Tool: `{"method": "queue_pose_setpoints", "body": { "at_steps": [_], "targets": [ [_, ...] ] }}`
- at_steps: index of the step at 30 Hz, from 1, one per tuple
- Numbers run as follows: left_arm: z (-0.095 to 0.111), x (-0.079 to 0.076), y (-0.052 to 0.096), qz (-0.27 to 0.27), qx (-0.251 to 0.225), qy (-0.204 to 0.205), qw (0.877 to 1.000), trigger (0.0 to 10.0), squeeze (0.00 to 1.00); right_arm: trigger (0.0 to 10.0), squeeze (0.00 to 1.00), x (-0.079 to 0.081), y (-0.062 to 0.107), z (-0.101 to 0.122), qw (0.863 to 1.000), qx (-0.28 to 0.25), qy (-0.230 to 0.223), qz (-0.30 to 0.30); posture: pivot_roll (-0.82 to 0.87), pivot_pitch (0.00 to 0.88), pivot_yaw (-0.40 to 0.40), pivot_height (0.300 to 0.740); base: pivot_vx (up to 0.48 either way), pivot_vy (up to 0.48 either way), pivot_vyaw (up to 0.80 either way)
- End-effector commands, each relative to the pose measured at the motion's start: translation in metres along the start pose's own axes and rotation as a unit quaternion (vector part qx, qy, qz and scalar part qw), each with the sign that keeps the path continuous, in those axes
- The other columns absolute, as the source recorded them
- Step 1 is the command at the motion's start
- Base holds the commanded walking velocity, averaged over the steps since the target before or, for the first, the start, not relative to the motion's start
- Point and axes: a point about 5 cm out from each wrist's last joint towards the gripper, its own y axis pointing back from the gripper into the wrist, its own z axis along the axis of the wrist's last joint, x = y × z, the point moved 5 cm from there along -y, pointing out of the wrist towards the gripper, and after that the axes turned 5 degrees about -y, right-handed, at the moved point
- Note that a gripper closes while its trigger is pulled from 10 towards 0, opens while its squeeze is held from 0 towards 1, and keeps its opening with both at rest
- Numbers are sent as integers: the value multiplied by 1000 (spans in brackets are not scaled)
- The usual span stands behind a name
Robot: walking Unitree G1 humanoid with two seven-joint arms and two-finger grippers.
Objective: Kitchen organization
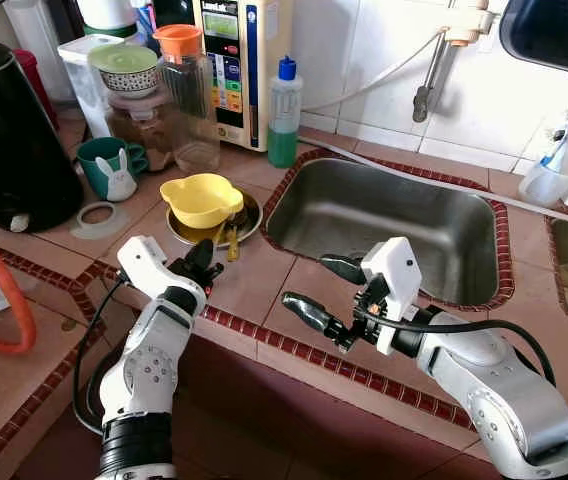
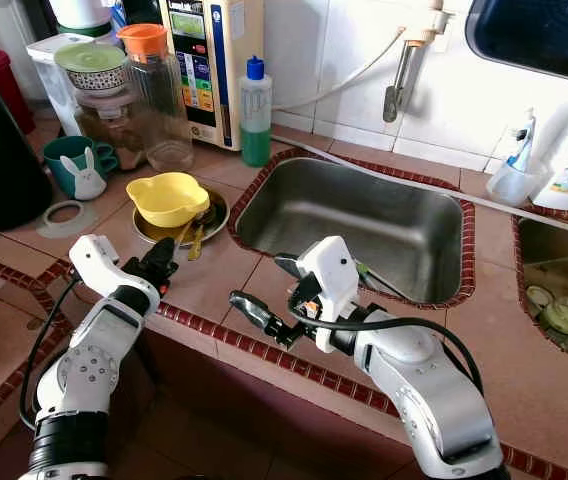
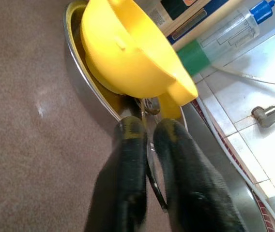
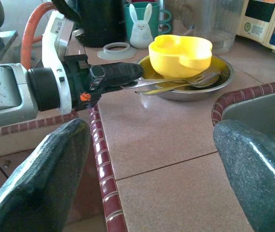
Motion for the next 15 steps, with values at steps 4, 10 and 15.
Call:
{"method": "queue_pose_setpoints", "body": {
  "at_steps": [4,10,15],
  "targets": [
    [7,-5,-2,-7,-13,-8,1000,0,0,10000,0,6,1,5,1000,-4,9,11,99,1,19,740,0,0,0],
    [12,-14,-4,-17,-21,-9,1000,0,0,10000,0,4,1,5,1000,-3,10,7,97,0,19,740,0,0,0],
    [17,-25,-5,-25,-24,-3,999,0,0,10000,0,3,1,5,1000,-2,11,4,99,0,17,740,0,0,0]
  ]
}}
